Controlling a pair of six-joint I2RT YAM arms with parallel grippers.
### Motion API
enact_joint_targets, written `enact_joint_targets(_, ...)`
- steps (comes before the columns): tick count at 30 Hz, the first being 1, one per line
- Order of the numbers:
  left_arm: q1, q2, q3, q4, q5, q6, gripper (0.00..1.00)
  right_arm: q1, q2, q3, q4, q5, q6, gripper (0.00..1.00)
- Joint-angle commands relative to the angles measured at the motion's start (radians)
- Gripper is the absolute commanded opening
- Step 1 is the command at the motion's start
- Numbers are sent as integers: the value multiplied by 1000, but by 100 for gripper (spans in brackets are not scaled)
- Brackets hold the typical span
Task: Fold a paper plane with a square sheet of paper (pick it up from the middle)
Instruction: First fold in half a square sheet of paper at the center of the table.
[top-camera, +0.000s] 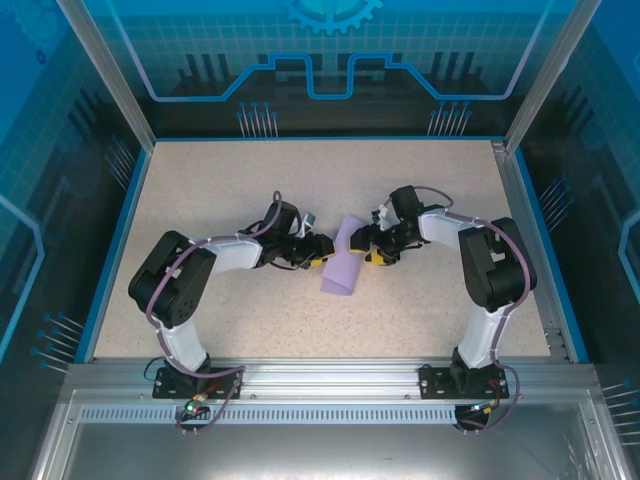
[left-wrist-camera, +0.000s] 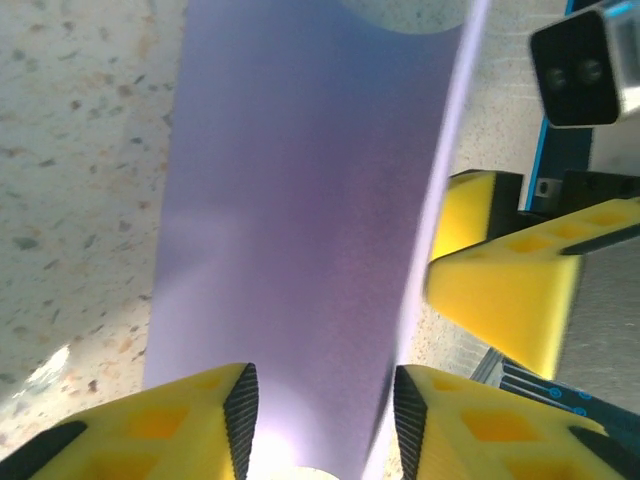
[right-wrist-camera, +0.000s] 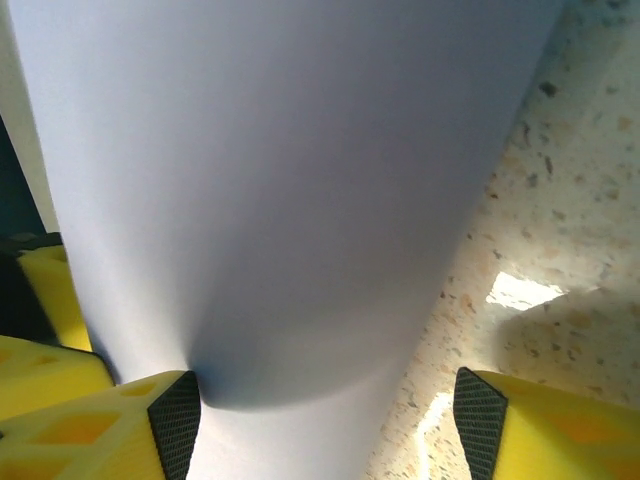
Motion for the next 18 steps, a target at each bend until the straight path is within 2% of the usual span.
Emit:
enact_joint_targets(1,-6,25,39,-8,54,27,33,-8,-26,-18,-11,-36,-16,72)
enact_joint_targets(5,-6,30,34,-14,56,31,19,-9,-39,-32,-7,-36,-4,72)
enact_joint_targets(9,-6,31,9,13,59,26,15,-9,-82,-71,30,-26,31,72)
enact_joint_targets(12,-7,39,-4,60,81,13,18,-8,-82,-77,42,-27,43,72)
enact_joint_targets(18,-6,69,-2,145,129,-21,34,-6,-77,-88,67,-32,63,72)
